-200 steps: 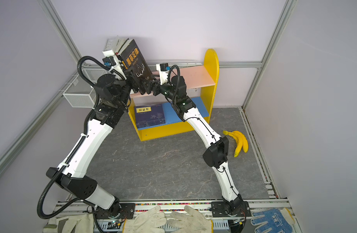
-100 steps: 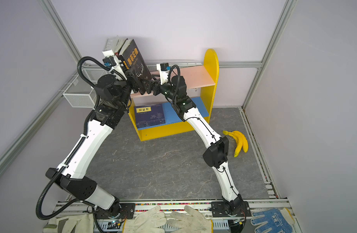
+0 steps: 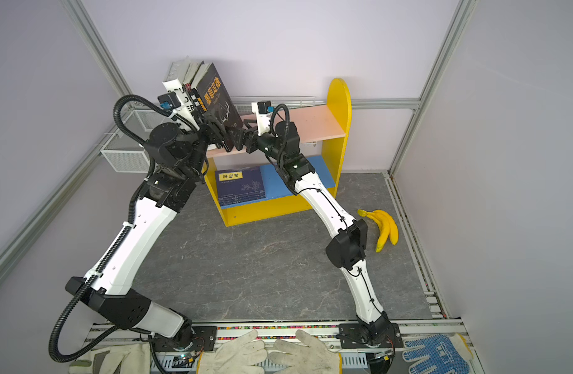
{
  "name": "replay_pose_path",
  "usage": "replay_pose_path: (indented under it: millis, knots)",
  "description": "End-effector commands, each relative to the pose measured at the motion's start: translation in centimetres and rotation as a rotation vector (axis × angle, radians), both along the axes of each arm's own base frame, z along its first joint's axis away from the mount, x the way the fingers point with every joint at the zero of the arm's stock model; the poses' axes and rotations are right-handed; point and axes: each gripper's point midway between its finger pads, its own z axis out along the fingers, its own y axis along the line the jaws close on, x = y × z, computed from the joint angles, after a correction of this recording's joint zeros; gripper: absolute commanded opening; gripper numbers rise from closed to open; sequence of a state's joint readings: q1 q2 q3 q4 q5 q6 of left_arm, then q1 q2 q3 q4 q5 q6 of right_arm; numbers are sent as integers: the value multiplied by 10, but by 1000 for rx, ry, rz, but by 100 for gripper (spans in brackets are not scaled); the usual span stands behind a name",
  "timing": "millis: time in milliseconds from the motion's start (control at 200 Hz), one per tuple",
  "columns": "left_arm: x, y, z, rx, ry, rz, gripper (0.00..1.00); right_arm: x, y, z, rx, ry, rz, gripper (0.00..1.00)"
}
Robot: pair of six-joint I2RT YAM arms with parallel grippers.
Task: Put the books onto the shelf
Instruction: 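Open both grippers and draw them back from the pink shelf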
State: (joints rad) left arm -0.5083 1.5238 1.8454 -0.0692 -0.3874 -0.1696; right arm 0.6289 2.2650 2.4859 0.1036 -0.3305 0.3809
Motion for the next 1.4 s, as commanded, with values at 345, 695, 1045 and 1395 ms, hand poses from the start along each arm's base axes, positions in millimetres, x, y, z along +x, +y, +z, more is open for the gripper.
replay_pose_path:
  millis: [345,695,1045,1395]
  knots:
    - [-42,31,27,-24,-79,65,74,-3,-7,-6,-35,56,-7,90]
    - [-100,68,30,0,-98,97,79,-13,-16,8,-52,32,-26,90]
    - [-108,79,-81,193,203,74,86,-53,-36,13,-158,-5,-7,93]
    - [-69,104,-214,120,458,82,100,-79,-139,-66,-409,108,-375,95]
